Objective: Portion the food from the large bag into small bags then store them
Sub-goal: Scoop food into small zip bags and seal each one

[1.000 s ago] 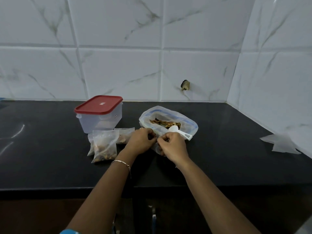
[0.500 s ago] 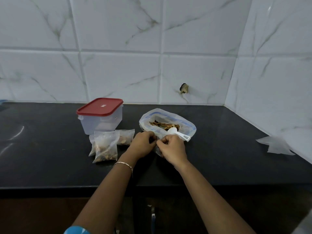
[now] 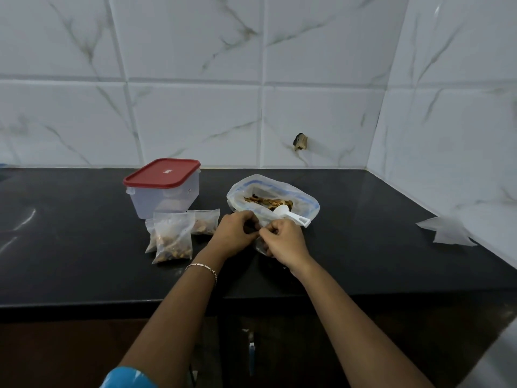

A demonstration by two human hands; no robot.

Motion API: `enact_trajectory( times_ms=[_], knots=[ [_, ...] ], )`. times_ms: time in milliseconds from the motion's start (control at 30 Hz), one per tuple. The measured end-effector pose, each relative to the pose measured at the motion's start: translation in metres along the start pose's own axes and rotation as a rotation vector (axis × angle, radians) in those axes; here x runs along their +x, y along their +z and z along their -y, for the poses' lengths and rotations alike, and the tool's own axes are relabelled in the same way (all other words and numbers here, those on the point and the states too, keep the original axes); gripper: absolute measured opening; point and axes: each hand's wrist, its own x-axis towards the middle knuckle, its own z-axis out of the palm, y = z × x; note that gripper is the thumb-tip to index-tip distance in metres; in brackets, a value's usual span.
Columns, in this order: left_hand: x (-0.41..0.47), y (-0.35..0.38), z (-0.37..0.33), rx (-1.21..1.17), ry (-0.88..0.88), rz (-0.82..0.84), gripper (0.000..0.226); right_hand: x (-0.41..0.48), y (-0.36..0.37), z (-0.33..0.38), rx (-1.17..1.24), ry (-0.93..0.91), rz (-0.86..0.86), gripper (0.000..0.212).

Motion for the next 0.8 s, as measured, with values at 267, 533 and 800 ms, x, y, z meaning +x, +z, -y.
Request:
enact_trajectory(
  times_ms=[267,533,800],
  knots=[
    [-0.001,-0.002,-0.013,0.035,-0.076,0.121,0.028,-0.009,-0.015,0.005,-0.011,0.027,0.044,0.021],
    [-0.003,-0.008,-0.027,0.067,-0.112,0.26,0.037,-0.019,-0.03,0.003,-0.081,0.033,0.013,0.019],
    [-0.002,-0.007,-0.028,0.076,-0.11,0.266,0.038,-0.015,-0.04,0.002,-0.005,0.071,0.117,0.016]
  ],
)
